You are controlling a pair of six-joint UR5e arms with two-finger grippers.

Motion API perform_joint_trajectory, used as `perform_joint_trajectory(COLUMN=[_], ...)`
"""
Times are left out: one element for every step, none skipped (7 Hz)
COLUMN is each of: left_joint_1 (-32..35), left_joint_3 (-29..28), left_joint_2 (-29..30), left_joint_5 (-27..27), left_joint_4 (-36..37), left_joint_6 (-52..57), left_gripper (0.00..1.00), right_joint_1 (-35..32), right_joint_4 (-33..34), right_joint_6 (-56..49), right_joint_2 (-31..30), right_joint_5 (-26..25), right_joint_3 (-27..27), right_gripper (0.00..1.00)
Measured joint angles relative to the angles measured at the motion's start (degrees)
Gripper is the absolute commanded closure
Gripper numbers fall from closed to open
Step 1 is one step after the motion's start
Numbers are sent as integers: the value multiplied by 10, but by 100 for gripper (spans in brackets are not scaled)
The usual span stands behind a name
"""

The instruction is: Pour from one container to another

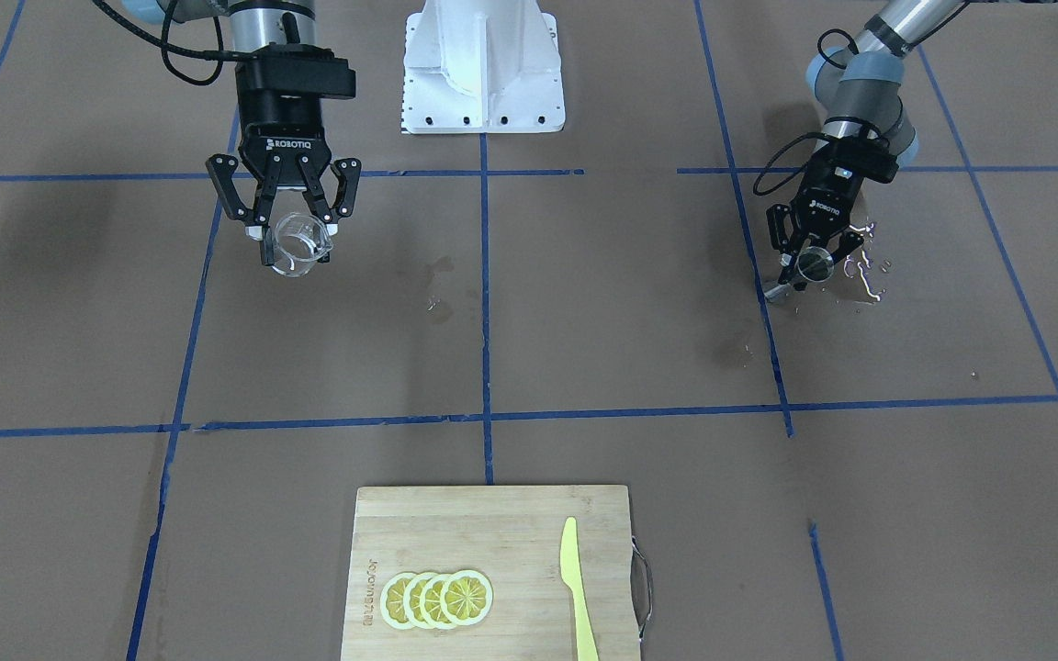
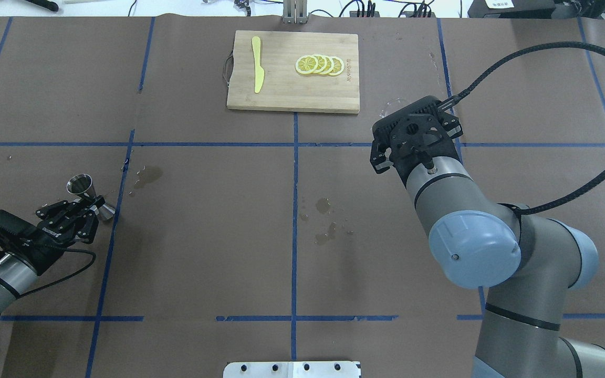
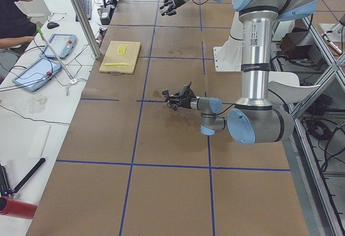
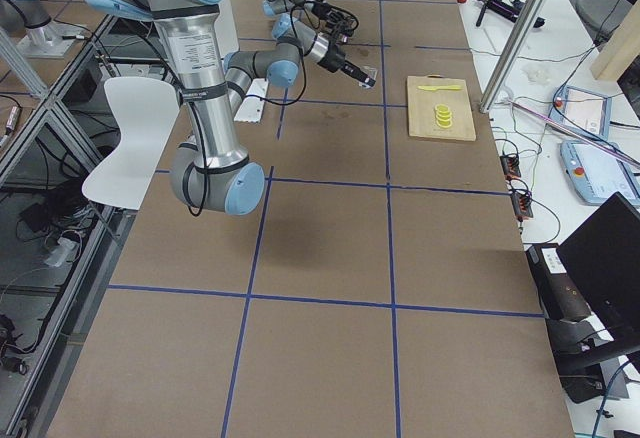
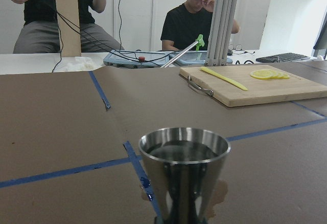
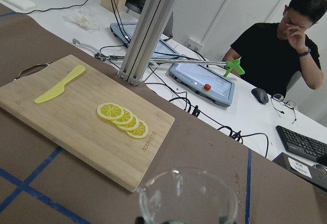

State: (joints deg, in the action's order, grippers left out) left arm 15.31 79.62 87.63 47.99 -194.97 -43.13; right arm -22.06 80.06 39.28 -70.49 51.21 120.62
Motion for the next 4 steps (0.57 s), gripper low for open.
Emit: perform_joint_trajectory(left_joint_1=[-2, -3, -4, -5], left_joint_3=[0, 0, 0, 0], left_joint_2=[0, 0, 0, 0], left_joint_5=[0, -1, -1, 0], left_joint_4=[-1, -1, -1, -1], left_joint_6=[0, 0, 0, 0], left_gripper=[91, 90, 85, 79], right_joint_1=[0, 0, 0, 0], right_joint_4=[0, 0, 0, 0], right_joint_6=[0, 0, 0, 0], right_joint_2=[0, 1, 1, 1], right_joint_5=[0, 0, 0, 0], right_joint_3=[0, 0, 0, 1], right_gripper=[100, 100, 100, 100])
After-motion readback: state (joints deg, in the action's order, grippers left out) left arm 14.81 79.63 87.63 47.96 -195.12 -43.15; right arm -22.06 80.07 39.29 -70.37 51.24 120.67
